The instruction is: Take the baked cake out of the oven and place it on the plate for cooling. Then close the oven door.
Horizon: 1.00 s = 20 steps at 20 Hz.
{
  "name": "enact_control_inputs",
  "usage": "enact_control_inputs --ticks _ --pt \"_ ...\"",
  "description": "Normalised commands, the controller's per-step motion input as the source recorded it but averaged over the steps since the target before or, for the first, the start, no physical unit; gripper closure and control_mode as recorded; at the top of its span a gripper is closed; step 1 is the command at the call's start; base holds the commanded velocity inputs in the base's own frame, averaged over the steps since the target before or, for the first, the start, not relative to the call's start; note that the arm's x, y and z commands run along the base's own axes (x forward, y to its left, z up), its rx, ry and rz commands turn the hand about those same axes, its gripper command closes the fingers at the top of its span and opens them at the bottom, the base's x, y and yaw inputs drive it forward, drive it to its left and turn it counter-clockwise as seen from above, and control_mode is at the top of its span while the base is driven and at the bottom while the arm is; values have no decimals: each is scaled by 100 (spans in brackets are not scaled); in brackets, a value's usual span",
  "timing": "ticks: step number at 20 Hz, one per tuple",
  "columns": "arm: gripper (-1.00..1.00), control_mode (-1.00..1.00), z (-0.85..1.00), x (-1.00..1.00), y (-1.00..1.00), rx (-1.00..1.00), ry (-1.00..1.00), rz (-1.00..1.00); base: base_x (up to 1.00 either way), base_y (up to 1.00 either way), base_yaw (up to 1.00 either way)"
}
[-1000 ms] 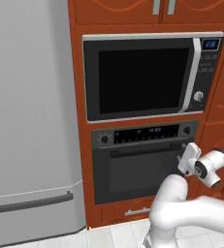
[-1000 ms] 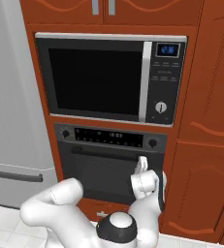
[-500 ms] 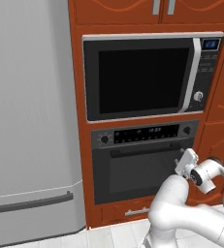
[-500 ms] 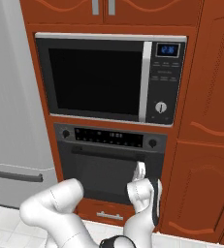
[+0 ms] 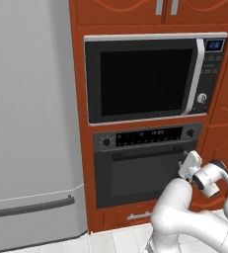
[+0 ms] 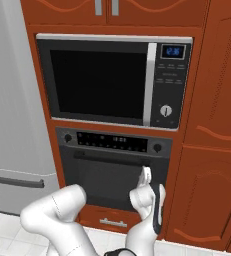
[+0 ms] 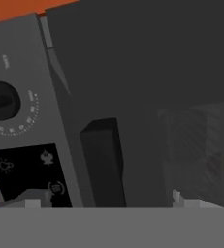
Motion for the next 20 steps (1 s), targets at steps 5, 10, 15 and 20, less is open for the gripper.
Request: enact_control_inputs --ticks 5,10,15,20 --pt "-100 -100 0 4 7 0 0 0 0 0 0" --pt "-100 -100 0 0 25 0 0 0 0 0 0" --pt "-100 -100 5 0 24 0 -3 0 0 0 0" --pt "-100 -100 9 0 40 0 -5 0 0 0 0"
